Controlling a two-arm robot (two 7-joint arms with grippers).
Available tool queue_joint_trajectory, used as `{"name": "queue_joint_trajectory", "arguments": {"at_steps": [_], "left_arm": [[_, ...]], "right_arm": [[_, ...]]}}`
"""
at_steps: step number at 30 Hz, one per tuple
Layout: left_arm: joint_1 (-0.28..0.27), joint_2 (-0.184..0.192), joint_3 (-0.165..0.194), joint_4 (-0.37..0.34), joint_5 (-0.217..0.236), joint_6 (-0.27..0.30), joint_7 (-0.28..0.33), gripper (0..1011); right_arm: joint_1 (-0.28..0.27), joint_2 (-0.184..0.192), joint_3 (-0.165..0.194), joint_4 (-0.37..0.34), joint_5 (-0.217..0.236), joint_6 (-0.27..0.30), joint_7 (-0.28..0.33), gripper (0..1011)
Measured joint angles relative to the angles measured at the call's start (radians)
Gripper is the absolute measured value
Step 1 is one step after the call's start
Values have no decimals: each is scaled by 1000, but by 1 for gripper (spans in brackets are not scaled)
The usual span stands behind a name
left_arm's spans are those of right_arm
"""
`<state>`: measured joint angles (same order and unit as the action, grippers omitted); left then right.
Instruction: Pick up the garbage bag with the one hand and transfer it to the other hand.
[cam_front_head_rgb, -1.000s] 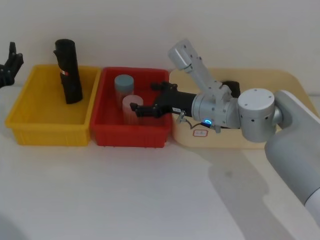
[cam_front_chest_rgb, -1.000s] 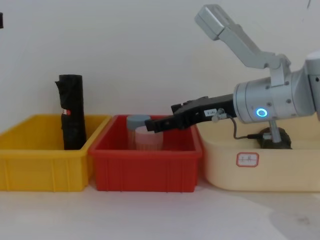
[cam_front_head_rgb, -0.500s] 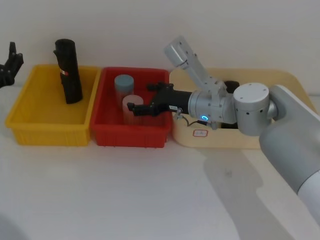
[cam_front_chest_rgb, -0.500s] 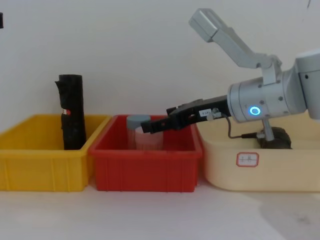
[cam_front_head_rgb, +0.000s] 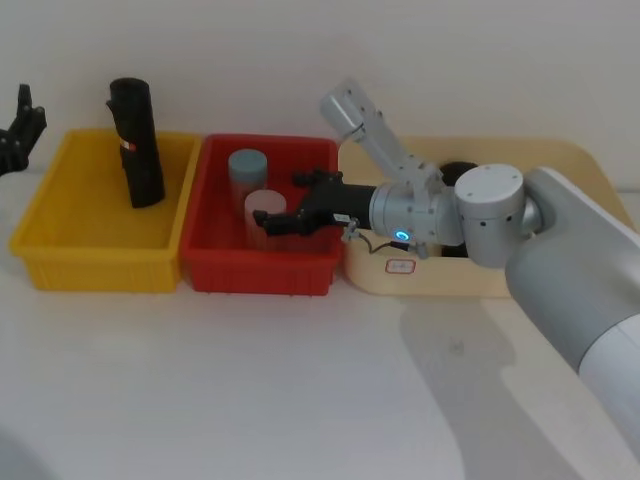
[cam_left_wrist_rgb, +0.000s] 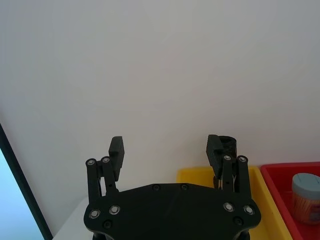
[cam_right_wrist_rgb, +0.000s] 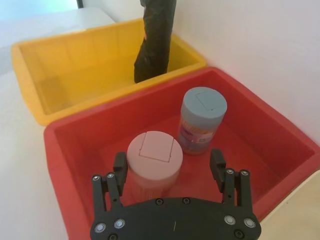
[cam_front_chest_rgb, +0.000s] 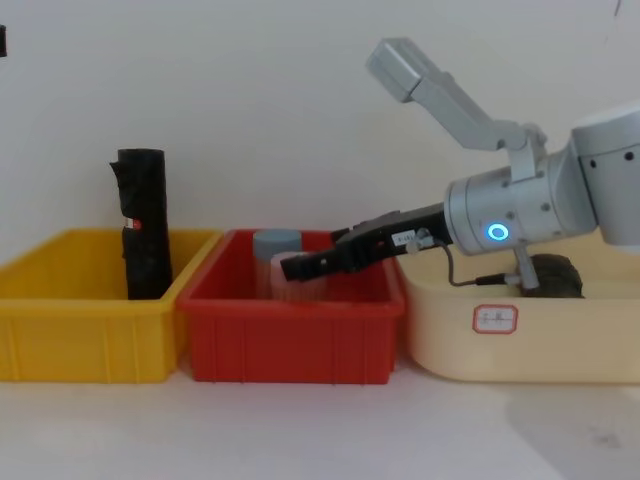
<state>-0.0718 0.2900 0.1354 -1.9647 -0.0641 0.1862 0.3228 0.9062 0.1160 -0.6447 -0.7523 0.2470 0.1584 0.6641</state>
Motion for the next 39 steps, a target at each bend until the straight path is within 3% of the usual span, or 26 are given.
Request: {"name": "queue_joint_trajectory", "arguments": {"at_steps": [20, 28, 32, 39], "left_arm": [[0, 0, 0, 0, 0, 0, 0, 1001], [0, 0, 0, 0, 0, 0, 0, 1001], [0, 0, 0, 0, 0, 0, 0, 1001], [0, 0, 0, 0, 0, 0, 0, 1001]], "right_arm": [[49, -55, -17, 122, -45, -41, -15, 999], [63, -71, -16, 156, -52, -47, -12, 845], [72, -80, -14, 177, -55, -49, -8, 701], [85, -92, -7, 209, -58, -52, -3, 682]]}}
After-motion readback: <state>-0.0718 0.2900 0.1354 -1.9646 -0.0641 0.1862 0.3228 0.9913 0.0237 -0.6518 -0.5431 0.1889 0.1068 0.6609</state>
